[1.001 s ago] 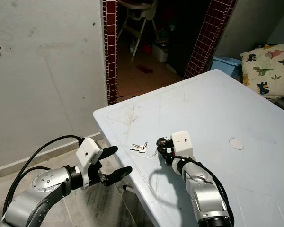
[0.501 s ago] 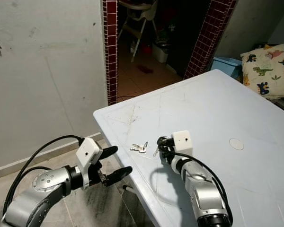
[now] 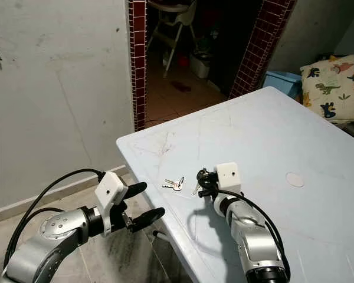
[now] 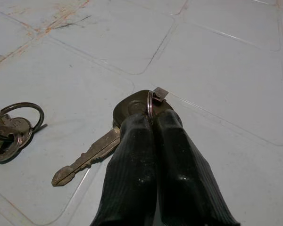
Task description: Hang keys on a hook
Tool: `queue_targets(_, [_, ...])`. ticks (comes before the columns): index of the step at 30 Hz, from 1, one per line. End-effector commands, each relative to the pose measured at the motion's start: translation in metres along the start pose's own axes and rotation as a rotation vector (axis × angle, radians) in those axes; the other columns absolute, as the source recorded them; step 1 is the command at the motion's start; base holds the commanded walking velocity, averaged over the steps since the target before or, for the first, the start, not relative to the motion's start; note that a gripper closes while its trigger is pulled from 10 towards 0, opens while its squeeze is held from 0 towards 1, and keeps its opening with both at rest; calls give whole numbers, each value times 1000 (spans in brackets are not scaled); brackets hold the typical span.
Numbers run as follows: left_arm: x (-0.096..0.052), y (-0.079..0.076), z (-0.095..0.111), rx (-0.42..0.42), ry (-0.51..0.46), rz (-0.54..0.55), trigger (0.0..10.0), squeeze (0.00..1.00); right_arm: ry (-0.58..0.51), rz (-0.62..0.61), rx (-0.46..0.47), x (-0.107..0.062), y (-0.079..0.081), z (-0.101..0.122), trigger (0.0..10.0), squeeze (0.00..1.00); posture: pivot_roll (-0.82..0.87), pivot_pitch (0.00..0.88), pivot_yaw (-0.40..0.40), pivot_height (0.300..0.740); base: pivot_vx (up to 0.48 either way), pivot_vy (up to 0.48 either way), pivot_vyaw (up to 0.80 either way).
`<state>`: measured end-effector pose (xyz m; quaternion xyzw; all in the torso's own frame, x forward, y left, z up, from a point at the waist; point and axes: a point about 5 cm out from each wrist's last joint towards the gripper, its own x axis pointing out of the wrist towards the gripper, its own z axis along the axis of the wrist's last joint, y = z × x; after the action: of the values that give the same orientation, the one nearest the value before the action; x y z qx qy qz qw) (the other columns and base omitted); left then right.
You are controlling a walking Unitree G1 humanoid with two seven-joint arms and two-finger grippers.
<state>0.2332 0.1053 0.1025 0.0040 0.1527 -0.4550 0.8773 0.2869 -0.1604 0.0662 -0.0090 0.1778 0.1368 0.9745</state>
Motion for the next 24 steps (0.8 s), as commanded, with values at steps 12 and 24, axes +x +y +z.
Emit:
queue_targets(12, [8, -2, 1, 11, -4, -21, 10000, 0, 18, -43, 56, 0, -12, -5, 0, 0, 47, 0, -92, 740, 0, 0, 0])
queue_targets(24, [10, 1, 3, 28, -13, 1, 10000, 0, -187, 28, 96, 3, -6, 50, 0, 0, 65, 0, -99, 740, 0, 0, 0])
